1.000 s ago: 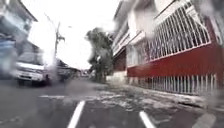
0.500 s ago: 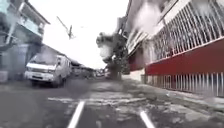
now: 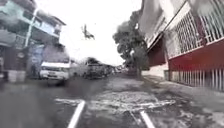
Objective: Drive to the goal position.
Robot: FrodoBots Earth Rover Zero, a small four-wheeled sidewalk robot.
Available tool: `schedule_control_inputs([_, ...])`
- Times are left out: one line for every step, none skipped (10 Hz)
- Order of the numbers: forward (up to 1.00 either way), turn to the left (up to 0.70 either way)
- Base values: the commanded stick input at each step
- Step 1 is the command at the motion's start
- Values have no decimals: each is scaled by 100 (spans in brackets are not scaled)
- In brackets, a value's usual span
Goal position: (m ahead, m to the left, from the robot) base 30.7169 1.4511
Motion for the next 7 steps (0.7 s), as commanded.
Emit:
schedule_control_inputs([100, 21])
schedule_control_inputs([100, -14])
schedule_control_inputs([100, -40])
schedule_control_inputs([100, -40])
schedule_control_inputs([100, -40])
schedule_control_inputs([100, -40])
schedule_control_inputs([100, -40])
